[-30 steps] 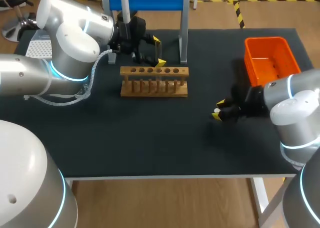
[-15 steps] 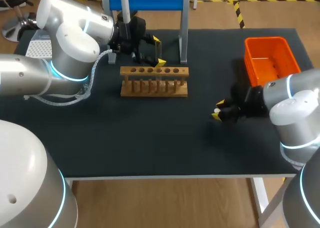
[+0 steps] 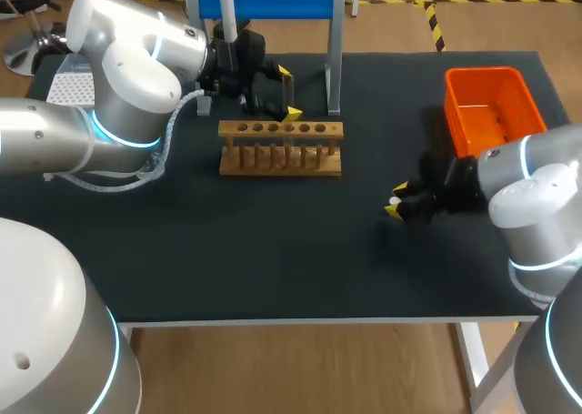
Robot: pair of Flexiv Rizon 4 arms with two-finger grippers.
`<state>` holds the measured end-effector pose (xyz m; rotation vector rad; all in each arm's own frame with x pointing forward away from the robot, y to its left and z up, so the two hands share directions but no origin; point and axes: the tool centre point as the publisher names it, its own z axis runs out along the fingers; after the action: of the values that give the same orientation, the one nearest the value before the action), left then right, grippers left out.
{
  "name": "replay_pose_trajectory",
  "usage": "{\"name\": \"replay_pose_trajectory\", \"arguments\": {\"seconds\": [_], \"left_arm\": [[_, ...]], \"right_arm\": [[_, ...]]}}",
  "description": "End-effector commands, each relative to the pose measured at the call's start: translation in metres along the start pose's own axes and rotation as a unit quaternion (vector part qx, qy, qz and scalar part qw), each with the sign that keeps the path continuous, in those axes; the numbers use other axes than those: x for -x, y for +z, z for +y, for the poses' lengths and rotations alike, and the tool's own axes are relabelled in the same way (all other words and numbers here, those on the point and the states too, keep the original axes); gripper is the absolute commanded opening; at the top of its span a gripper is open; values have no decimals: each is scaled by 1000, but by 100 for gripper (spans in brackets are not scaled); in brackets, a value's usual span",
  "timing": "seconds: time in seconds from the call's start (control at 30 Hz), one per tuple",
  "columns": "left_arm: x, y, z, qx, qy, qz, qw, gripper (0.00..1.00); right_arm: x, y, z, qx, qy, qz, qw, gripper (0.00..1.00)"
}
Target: Invert the test tube, pick up the pipette, mount the tip to pipette, aspirate from beaker and dispense into the tube, eject the tip, return the pipette, and cap with the stopper.
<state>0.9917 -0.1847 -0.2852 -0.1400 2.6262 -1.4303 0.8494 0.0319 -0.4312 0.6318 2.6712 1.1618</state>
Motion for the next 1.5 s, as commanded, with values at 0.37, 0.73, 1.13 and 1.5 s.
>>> {"name": "replay_pose_trajectory", "arguments": {"seconds": [0.37, 0.73, 1.13, 1.5], "left_arm": [[0, 0, 0, 1, 0, -1, 1000, 100], [0, 0, 0, 1, 0, -1, 1000, 100], [0, 0, 0, 1, 0, -1, 1000, 100], [0, 0, 0, 1, 0, -1, 1000, 100]], "right_arm": [[0, -1, -1, -3, 1, -3, 1000, 45], [0, 0, -1, -5, 0, -2, 1000, 43], [0, 0, -1, -6, 2, -3, 1000, 35], [0, 0, -3, -9, 3, -3, 1000, 30]]}}
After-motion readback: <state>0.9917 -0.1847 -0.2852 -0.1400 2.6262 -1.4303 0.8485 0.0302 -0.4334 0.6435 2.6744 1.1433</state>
